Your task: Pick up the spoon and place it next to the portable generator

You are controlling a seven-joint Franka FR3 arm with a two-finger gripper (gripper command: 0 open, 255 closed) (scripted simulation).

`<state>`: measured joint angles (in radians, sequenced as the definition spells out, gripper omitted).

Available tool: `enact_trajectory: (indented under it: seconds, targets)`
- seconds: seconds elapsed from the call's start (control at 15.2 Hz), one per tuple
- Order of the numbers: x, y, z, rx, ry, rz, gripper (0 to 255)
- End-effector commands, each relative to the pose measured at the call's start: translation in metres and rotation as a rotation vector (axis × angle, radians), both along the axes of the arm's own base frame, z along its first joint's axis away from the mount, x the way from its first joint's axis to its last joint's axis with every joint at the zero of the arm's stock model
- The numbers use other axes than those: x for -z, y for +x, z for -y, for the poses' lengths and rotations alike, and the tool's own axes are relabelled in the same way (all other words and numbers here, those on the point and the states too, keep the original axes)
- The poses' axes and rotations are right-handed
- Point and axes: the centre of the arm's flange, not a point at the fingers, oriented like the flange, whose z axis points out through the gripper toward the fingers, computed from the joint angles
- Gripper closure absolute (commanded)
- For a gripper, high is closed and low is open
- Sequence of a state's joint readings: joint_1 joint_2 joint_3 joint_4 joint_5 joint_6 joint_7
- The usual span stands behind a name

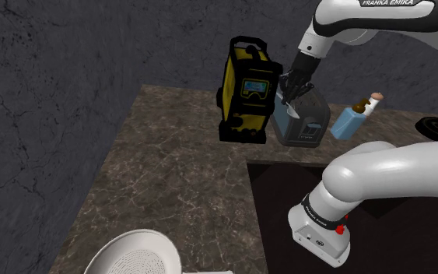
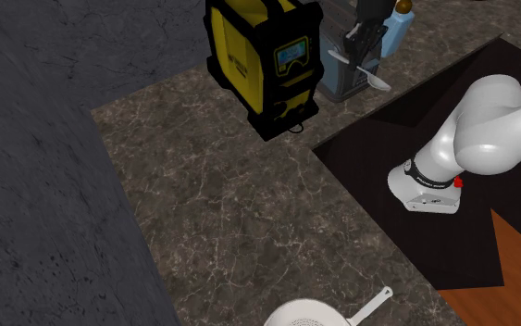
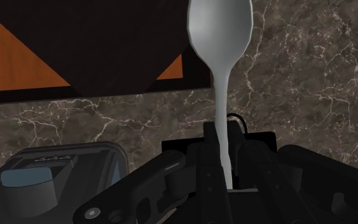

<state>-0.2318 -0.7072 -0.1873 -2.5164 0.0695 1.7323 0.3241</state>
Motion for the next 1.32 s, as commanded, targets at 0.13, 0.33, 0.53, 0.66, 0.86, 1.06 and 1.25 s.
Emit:
enact_trajectory:
  seconds: [0.13, 0.33, 0.53, 0.66, 0.86, 1.06, 1.25]
  targets:
    - [0.021, 0.001, 0.000, 0.000, 0.000, 0.000, 255]
    - [0.037, 0.001, 0.000, 0.000, 0.000, 0.000, 255]
    - [0.053, 0.001, 0.000, 0.000, 0.000, 0.000, 255]
    - [0.063, 0.001, 0.000, 0.000, 0.000, 0.000, 255]
    - [0.079, 0.001, 0.000, 0.000, 0.000, 0.000, 255]
    - [0.095, 0.001, 0.000, 0.000, 0.000, 0.000, 255]
    - [0.111, 0.001, 0.000, 0.000, 0.000, 0.000, 255]
